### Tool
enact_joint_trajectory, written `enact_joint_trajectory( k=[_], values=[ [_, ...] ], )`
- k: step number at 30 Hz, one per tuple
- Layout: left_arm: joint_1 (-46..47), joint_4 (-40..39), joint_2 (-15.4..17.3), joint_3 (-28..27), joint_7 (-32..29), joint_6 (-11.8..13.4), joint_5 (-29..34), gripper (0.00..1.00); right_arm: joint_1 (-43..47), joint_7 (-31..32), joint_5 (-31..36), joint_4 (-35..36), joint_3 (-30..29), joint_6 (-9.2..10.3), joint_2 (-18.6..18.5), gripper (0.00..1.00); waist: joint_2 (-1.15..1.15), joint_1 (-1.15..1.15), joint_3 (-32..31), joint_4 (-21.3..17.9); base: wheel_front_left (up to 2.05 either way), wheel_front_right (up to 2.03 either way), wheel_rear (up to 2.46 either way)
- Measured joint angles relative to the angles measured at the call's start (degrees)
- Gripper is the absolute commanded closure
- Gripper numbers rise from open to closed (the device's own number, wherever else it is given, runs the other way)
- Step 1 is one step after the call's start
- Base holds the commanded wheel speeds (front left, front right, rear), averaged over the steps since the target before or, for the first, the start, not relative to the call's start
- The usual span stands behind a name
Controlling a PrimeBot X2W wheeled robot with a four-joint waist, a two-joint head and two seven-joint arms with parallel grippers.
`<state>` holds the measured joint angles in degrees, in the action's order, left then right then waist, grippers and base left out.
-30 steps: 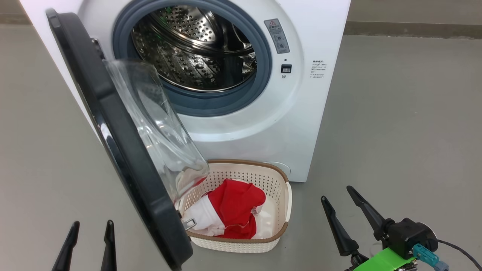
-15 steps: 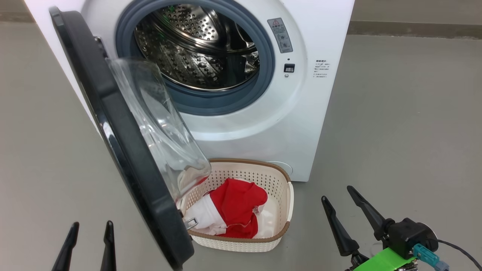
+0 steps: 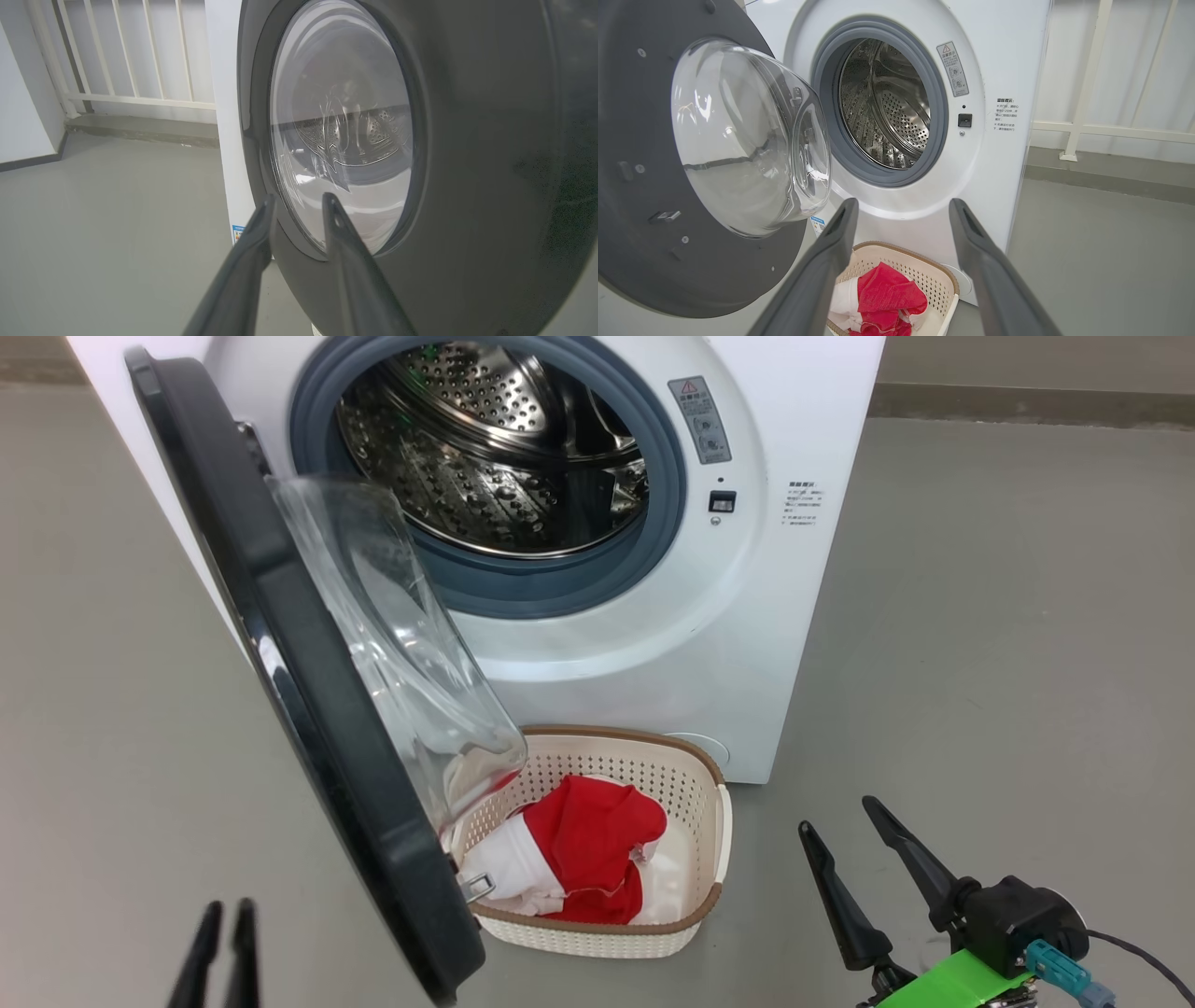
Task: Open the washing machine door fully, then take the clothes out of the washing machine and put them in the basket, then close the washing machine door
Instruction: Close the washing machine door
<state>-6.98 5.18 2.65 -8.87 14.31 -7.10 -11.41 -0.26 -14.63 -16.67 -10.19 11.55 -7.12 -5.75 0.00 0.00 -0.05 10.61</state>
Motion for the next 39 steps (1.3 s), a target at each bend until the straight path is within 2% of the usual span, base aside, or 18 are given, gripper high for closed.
enact_joint_trajectory(
  k=[3, 8, 10, 14, 16, 22, 27, 30, 32, 36, 39],
  values=[
    [0.60, 1.38, -0.05, -0.02, 0.00, 0.00, -2.98, 1.00, 0.00, 0.00, 0.00, 0.00, -0.04, 0.00, -0.03, 0.00, 0.00, 0.00, 0.06, 0.13, 0.00, 0.00, 0.00],
    [4.89, 3.24, -0.21, -0.31, -0.18, 0.12, -14.59, 1.00, -0.01, 0.00, -0.01, -0.05, -0.04, 0.00, -0.05, 0.00, 0.00, 0.00, 0.04, 0.21, 0.00, 0.00, 0.00],
    [6.36, 3.20, -0.25, -0.73, -1.77, 0.63, -16.56, 1.00, -0.01, 0.00, -0.23, -0.08, -0.09, 0.00, -0.02, 0.00, 0.00, 0.00, 0.05, 0.18, 0.00, 0.00, 0.00],
    [9.43, 1.66, -0.43, -2.35, -7.11, 1.81, -25.46, 1.00, -0.01, 0.00, -0.82, -0.14, -0.35, 0.00, 0.04, 0.00, 0.00, 0.00, 0.02, -0.02, 0.00, 0.00, 0.00],
    [10.92, 0.35, -0.44, -3.27, -10.67, 3.28, -32.12, 1.00, -0.01, 0.00, -0.96, -0.14, -0.54, 0.00, 0.04, 0.00, 0.00, 0.00, 0.00, -0.18, 0.00, 0.00, 0.00],
    [13.60, -6.31, -0.66, -6.35, -20.65, 11.73, -47.92, 1.00, -0.01, 0.00, -0.99, -0.14, -1.22, 0.00, 0.08, 0.00, 0.00, 0.00, 0.01, -0.83, 0.00, 0.00, 0.00],
    [14.47, -13.86, -0.68, -6.48, -28.04, 18.23, -60.95, 1.00, 0.00, 0.00, -1.49, -0.14, -1.63, 0.00, 0.25, 0.00, 0.00, 0.00, -0.19, -1.45, 0.00, 0.00, 0.00],
    [14.28, -17.34, -0.68, -5.87, -31.25, 21.61, -65.13, 1.00, 0.01, 0.00, -1.66, -0.15, -1.72, 0.00, 0.37, 0.00, 0.00, 0.00, -0.23, -1.88, 0.00, 0.00, 0.00],
    [14.05, -18.91, -0.68, -5.48, -32.71, 22.91, -67.12, 1.00, 0.01, 0.00, -2.42, -0.18, -1.91, 0.00, 0.60, 0.00, 0.00, 0.00, -0.28, -2.21, 0.00, 0.00, 0.00],
    [13.84, -21.82, -0.67, -4.85, -33.93, 24.91, -71.09, 1.00, 0.01, 0.00, -3.11, -0.19, -1.86, 0.00, 0.67, 0.00, 0.00, 0.00, -0.36, -2.91, 0.00, 0.00, 0.00],
    [13.05, -22.47, -0.66, -4.32, -33.97, 25.60, -71.53, 1.00, 0.01, 0.00, -3.45, -0.19, -1.75, 0.00, 0.74, 0.00, 0.00, 0.00, -0.29, -3.58, 0.00, 0.00, 0.00]
  ],
)
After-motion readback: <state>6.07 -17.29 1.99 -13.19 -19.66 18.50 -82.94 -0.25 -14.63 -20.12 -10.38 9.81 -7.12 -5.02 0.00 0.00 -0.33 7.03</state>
